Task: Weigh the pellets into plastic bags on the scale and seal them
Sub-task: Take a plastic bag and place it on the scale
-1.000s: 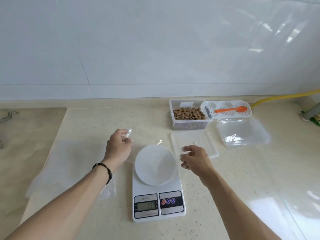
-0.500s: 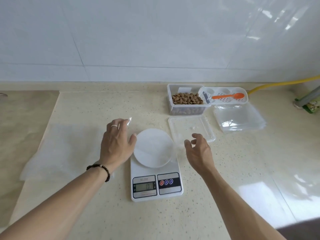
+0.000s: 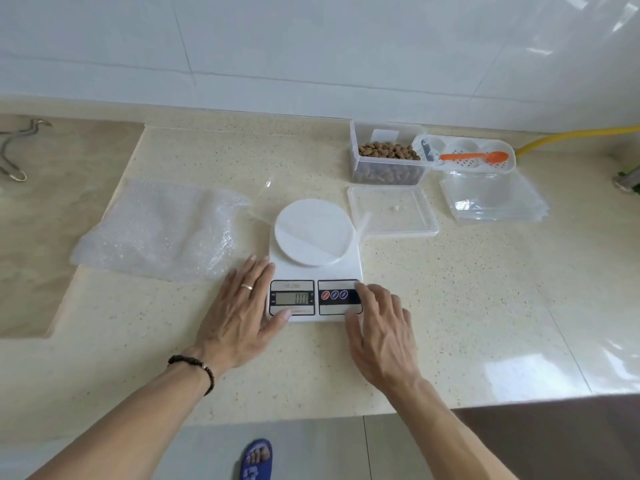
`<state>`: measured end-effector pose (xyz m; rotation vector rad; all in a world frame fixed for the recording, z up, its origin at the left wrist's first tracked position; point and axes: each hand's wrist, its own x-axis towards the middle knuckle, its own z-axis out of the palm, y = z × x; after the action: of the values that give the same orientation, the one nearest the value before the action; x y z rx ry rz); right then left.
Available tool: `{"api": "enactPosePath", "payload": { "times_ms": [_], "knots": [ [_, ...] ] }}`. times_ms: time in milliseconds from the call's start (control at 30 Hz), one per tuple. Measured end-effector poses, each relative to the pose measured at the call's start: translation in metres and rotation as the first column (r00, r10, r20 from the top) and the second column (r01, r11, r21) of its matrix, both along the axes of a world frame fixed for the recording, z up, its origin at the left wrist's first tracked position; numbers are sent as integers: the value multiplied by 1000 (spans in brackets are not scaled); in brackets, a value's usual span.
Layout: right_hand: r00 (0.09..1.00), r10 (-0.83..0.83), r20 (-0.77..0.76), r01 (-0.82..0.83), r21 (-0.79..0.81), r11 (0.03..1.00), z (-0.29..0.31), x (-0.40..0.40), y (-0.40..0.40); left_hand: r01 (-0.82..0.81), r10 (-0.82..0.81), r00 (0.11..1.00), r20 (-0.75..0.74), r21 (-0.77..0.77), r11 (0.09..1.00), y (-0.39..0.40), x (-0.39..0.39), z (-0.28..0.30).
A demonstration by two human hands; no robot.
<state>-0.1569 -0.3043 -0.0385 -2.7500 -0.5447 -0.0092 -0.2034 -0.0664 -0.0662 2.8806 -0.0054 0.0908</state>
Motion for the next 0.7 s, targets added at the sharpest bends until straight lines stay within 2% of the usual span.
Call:
{"api": "enactPosePath", "payload": {
  "times_ms": [267,700],
  "knots": [
    [998,60,32,-56,-110,992,-4,-5,2,-8,8,1000,18,-4,1000,0,1,-1],
    [994,49,99,-36,-127,991,-12,-3,0,2,-2,999,47,-9,1000,1,2,-4]
  ]
}}
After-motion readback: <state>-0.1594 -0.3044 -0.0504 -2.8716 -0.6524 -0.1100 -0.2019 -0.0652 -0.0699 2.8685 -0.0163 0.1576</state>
